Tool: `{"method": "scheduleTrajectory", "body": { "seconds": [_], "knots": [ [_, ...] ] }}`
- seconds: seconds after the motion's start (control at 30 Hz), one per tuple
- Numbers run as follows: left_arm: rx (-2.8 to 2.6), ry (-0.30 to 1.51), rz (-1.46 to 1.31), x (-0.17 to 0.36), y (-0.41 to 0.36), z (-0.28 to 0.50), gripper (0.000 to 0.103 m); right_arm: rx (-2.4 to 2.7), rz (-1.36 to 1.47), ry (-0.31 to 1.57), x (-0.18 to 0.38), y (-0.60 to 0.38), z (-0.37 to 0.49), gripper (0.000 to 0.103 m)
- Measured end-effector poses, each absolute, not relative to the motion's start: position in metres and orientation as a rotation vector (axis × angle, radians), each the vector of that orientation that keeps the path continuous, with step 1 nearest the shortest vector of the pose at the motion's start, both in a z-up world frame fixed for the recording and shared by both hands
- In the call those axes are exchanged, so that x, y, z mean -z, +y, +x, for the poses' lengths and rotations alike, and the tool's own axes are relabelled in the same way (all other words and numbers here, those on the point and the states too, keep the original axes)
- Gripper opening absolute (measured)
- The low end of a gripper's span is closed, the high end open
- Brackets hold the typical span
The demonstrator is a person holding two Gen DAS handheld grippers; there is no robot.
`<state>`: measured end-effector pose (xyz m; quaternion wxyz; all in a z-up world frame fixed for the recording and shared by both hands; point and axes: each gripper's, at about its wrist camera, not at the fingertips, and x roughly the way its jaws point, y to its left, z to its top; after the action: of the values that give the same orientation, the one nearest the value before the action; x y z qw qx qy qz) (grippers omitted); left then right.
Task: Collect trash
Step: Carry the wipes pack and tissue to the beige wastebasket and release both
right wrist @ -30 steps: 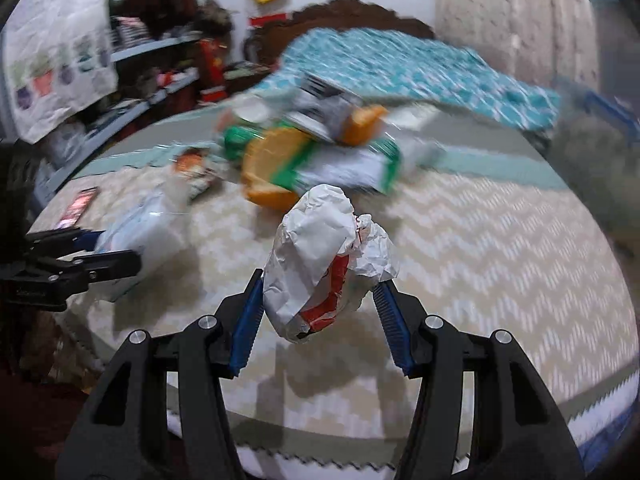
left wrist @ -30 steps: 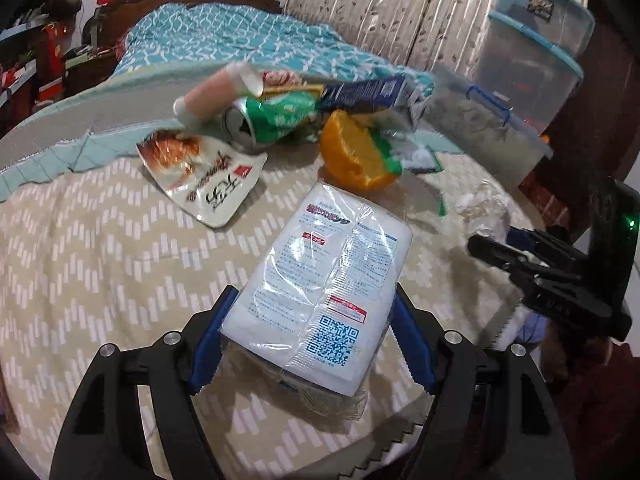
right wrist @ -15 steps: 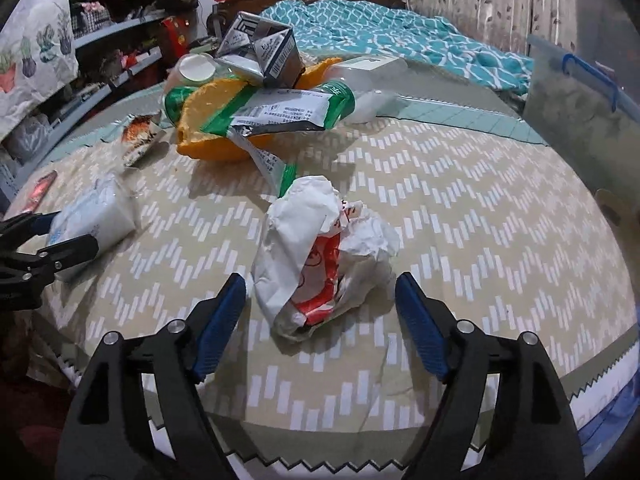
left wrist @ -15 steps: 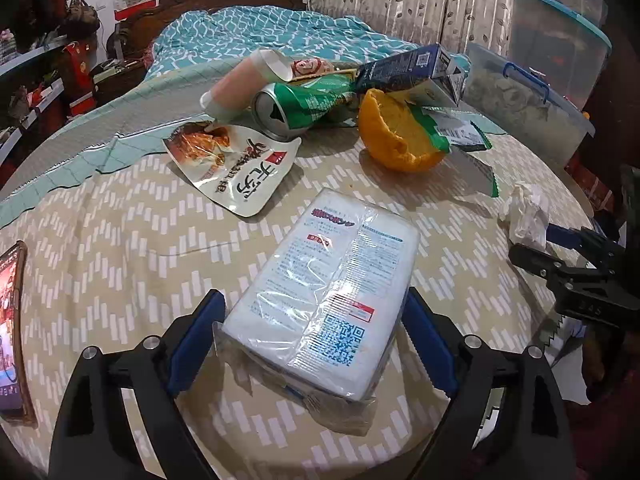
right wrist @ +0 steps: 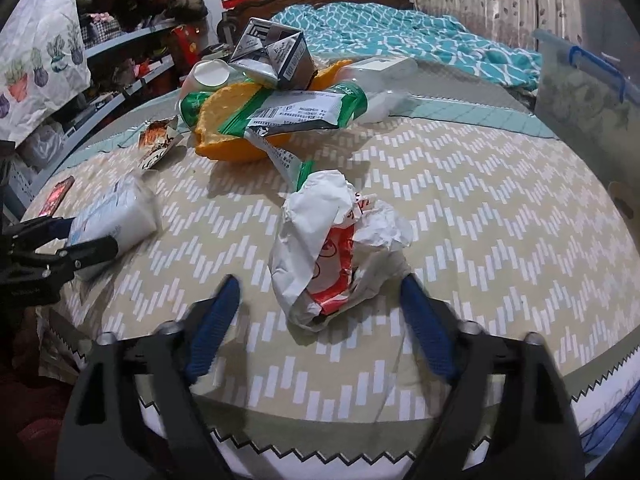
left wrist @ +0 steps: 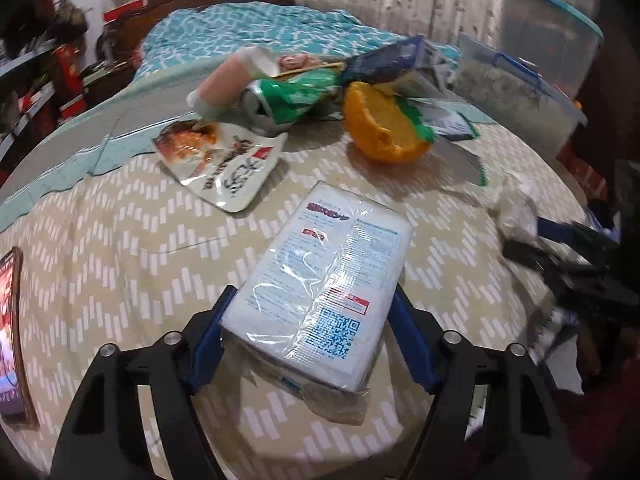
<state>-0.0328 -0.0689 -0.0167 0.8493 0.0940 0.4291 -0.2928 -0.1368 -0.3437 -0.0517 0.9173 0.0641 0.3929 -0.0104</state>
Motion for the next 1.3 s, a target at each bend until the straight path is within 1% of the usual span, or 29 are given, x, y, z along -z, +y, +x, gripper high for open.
{"method": "scheduleTrajectory", "body": {
  "seconds": [0.2,0.27,0.37,0.47,0.5,0.57,0.6,0.67,0.7,0.83,0.9,0.93,0.97,1.0,1.07,1.1,1.2,1.3],
  "knots": [
    [0.806,0.852,0.14,-0.023,-0.086,-0.05,0.069,-0.017,0.208,0.708,0.038,-0.361,-0.156,0.047],
    [0.859,0.846,0.134,-0.031,-0.102,-0.049,0.069,0.012,0.233,0.684,0.036,-0.373,-0.161,0.047],
    [0.945,0.862,0.157,-0.038,-0.149,-0.041,0.069,0.107,0.289,0.66,0.038,-0.408,-0.17,0.047],
    [1.049,0.874,0.208,-0.042,-0.217,-0.035,0.069,0.238,0.366,0.633,0.039,-0.465,-0.187,0.047],
    [1.095,0.881,0.245,-0.043,-0.254,-0.034,0.069,0.28,0.384,0.62,0.037,-0.484,-0.194,0.047],
    [1.163,0.885,0.286,-0.043,-0.301,-0.032,0.069,0.364,0.412,0.6,0.032,-0.522,-0.206,0.047],
    [1.222,0.886,0.317,-0.045,-0.34,-0.033,0.07,0.397,0.42,0.595,0.03,-0.537,-0.209,0.047],
    [1.284,0.886,0.342,-0.046,-0.388,-0.038,0.07,0.466,0.45,0.583,0.027,-0.575,-0.219,0.047],
    [1.327,0.892,0.353,-0.047,-0.425,-0.04,0.07,0.499,0.478,0.581,0.026,-0.601,-0.225,0.047],
    [1.403,0.929,0.372,-0.041,-0.523,-0.041,0.072,0.606,0.503,0.588,0.028,-0.662,-0.23,0.048],
    [1.433,0.952,0.375,-0.036,-0.57,-0.042,0.076,0.633,0.512,0.587,0.03,-0.687,-0.227,0.053],
    [1.434,0.962,0.383,-0.034,-0.586,-0.043,0.08,0.645,0.519,0.587,0.032,-0.695,-0.229,0.059],
    [1.413,0.969,0.403,-0.029,-0.604,-0.044,0.088,0.678,0.53,0.584,0.033,-0.704,-0.228,0.071],
    [1.383,0.966,0.421,-0.026,-0.614,-0.044,0.09,0.707,0.54,0.568,0.033,-0.71,-0.231,0.073],
    [1.319,0.971,0.443,-0.022,-0.625,-0.044,0.088,0.722,0.555,0.538,0.03,-0.712,-0.238,0.073],
    [1.308,0.984,0.415,-0.023,-0.618,-0.042,0.088,0.734,0.563,0.51,0.027,-0.711,-0.246,0.073],
    [1.326,0.945,0.362,-0.039,-0.577,-0.044,0.088,0.738,0.585,0.41,0.016,-0.695,-0.266,0.073],
    [1.355,0.918,0.32,-0.058,-0.519,-0.045,0.088,0.654,0.593,0.381,0.005,-0.675,-0.262,0.071]
  ]
}}
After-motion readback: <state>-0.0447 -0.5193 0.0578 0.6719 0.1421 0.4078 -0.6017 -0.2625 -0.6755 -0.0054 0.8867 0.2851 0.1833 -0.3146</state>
